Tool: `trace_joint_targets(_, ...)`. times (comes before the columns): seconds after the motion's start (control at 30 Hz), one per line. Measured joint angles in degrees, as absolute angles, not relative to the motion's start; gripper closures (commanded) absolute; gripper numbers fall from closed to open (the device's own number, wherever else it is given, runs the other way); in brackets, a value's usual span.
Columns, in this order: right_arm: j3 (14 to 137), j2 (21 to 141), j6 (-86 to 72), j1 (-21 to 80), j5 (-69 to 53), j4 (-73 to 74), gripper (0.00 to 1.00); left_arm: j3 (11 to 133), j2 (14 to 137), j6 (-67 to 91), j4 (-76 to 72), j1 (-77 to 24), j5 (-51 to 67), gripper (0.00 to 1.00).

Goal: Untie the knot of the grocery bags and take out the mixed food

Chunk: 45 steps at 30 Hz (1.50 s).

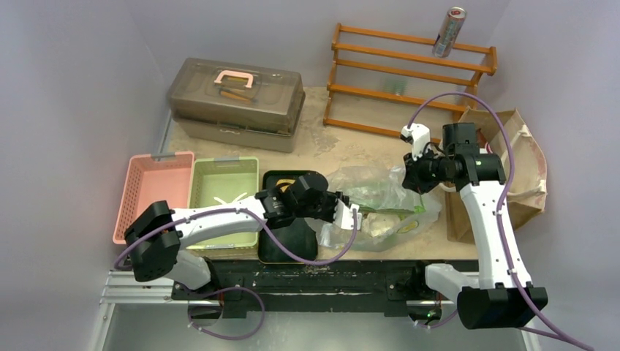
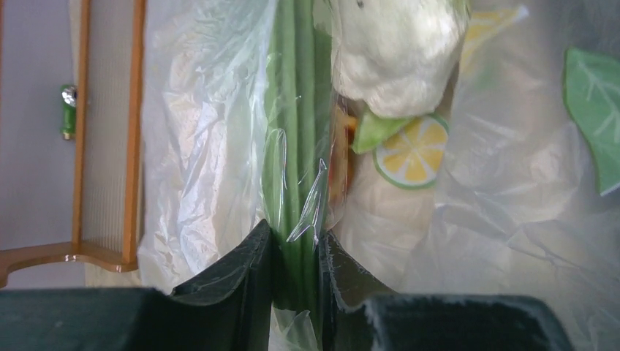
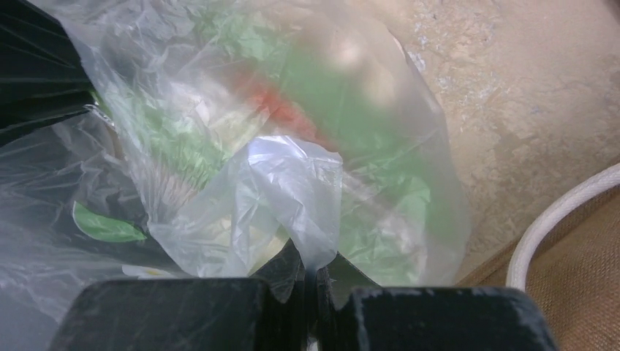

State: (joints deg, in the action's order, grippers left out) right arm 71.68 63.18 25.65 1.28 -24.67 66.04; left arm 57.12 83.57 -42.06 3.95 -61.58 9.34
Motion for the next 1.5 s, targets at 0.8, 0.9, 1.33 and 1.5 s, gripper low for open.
trace_joint_targets(0.8,62.98,61.89,38.0,1.28,-21.32,71.96,1.0,56.84,87.68,-39.03,14.37,-60.31,4.32,0.3)
trace_joint_targets(0.9,62.89,61.41,38.09,1.28,-21.08,71.94,1.0,56.77,86.37,-36.47,15.9,-57.98,4.03,0.35)
trace_joint_targets(1.33,62.67,57.36,42.96,1.3,-22.31,74.19,0.63,44.93,78.76,-41.19,13.93,-63.4,8.36,0.3)
trace_joint_targets(1.5,66.94,59.64,42.76,1.28,-24.58,74.76,0.28,47.94,81.69,-37.3,14.09,-62.5,7.09,0.3)
